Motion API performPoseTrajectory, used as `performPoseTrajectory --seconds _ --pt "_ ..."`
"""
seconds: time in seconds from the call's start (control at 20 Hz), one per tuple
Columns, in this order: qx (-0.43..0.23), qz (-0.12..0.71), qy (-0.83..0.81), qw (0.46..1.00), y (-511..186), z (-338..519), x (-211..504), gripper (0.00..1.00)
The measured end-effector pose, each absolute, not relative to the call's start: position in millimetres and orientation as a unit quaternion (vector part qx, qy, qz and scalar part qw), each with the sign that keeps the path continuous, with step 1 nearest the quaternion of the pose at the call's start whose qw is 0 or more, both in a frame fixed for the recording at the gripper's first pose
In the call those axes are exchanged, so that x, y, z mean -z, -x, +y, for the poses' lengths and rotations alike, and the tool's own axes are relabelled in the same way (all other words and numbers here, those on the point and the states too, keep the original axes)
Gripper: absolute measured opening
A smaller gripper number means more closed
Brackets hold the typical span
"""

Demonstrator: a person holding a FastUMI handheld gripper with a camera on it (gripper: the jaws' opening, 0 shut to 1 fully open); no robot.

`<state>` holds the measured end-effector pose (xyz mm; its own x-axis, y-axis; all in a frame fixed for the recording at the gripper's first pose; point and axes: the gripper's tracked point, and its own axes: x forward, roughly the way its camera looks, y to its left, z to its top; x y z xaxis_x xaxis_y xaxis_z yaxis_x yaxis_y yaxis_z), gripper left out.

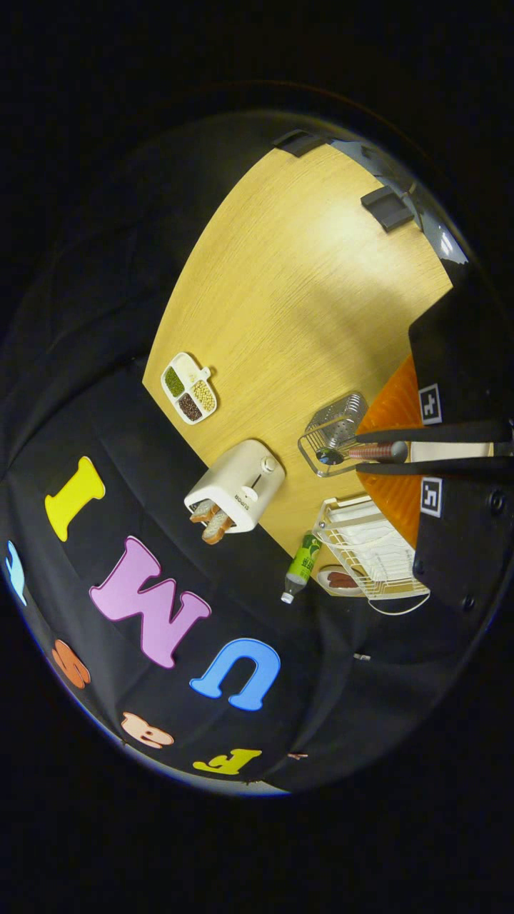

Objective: Take the plate from the dish rack, then take the spoon from the basket and place it into the plate.

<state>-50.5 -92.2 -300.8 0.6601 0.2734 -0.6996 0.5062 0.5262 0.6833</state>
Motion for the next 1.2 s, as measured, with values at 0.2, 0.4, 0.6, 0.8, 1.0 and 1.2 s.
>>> performPoseTrajectory --seconds 0.2,0.4,0.6,0.8,1.0,1.2 --pt "0.032 0.411 -0.483 0.773 76.7 -65.4 270.4 0.12" --pt "-0.015 0.437 -0.477 0.762 108.0 -24.6 259.2 0.12" --pt "-0.056 0.473 -0.452 0.754 133.2 14.1 269.2 0.12" --pt "-0.074 0.495 -0.433 0.749 143.2 39.9 288.3 0.12" --pt "-0.078 0.516 -0.436 0.734 153.2 50.1 309.7 0.12" --pt "-0.071 0.535 -0.442 0.716 159.4 59.7 335.9 0.12"
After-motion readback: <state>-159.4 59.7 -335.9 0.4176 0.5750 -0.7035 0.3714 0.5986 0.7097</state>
